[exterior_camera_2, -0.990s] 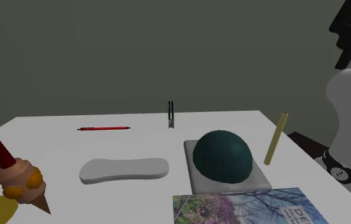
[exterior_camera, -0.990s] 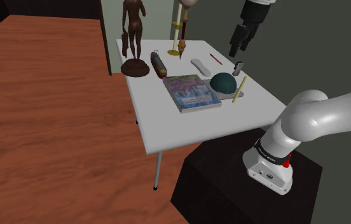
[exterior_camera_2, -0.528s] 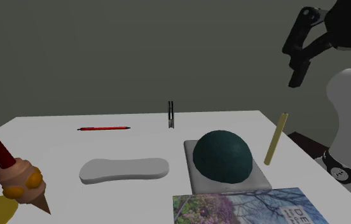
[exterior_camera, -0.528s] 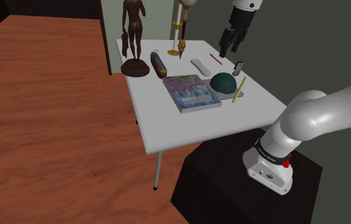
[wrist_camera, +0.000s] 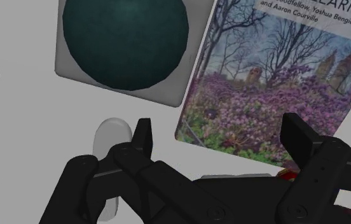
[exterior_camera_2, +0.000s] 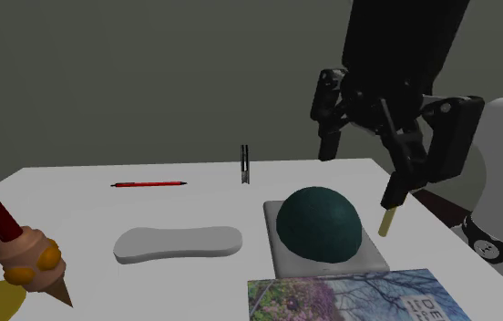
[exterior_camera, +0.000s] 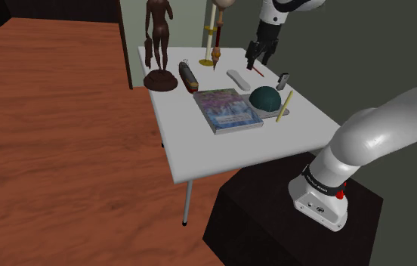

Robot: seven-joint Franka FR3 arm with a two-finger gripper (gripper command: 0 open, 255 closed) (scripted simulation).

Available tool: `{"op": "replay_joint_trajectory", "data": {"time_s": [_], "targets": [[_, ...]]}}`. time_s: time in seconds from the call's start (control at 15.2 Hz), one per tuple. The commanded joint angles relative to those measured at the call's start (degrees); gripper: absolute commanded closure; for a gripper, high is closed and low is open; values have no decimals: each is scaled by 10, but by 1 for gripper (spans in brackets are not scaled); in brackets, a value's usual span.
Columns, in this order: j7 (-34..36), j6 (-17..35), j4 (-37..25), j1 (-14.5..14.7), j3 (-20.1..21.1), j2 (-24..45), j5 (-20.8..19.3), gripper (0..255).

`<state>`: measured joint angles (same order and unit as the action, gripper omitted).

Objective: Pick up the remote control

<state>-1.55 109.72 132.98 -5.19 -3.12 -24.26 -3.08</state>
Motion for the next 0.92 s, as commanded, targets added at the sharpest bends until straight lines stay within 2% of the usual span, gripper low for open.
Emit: {"op": "replay_joint_trajectory", "data": {"time_s": [0.0,0.46,0.86], "targets": [[0,24,-15,-6,-8,40,-1,0],[-9,86,-94,-28,-39,181,7,0],[-20,117,-184,-48,-60,304,29,0]]}}
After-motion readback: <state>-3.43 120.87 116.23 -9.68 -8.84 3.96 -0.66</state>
